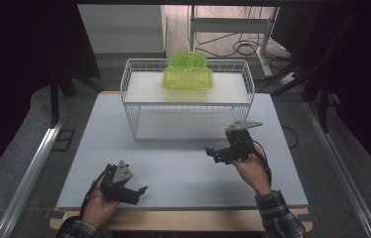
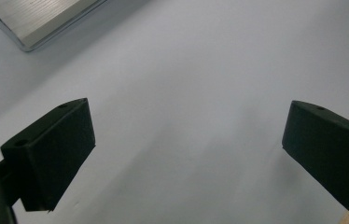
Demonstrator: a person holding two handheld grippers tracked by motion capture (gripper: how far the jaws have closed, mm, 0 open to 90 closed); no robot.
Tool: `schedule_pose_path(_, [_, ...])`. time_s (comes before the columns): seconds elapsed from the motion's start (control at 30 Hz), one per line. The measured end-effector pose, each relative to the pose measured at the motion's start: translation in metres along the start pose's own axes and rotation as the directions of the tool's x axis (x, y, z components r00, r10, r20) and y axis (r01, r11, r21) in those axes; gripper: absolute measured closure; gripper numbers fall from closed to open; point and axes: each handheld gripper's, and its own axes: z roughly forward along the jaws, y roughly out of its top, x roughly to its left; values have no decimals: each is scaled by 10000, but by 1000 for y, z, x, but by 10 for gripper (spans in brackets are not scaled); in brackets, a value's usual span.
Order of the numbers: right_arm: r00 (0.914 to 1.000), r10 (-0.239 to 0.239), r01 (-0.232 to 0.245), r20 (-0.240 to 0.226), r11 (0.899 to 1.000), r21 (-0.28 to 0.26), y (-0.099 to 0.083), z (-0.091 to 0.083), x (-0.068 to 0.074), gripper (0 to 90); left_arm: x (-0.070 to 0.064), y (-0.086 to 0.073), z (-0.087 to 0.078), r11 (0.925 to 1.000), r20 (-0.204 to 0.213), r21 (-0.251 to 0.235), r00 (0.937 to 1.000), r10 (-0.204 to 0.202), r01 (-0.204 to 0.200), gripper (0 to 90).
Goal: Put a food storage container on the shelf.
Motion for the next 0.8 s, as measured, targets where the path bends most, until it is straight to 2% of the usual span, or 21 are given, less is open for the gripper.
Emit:
schedule_pose_path(0.2, [9998,-67,67,209,10000,22,-11,-3,-1,0,0,0,0,10000,-9,-10,10000,18,-18,22])
schedule_pose_path(0.4, [9994,153,-152,322,9999,-49,-20,-6,-3,0,0,0,0,10000,-11,-15,10000,30,-30,22])
schedule_pose_path(0.8, [9974,331,-344,648,9992,192,-49,-10,-10,0,0,0,0,10000,-17,-58,10000,39,-39,21])
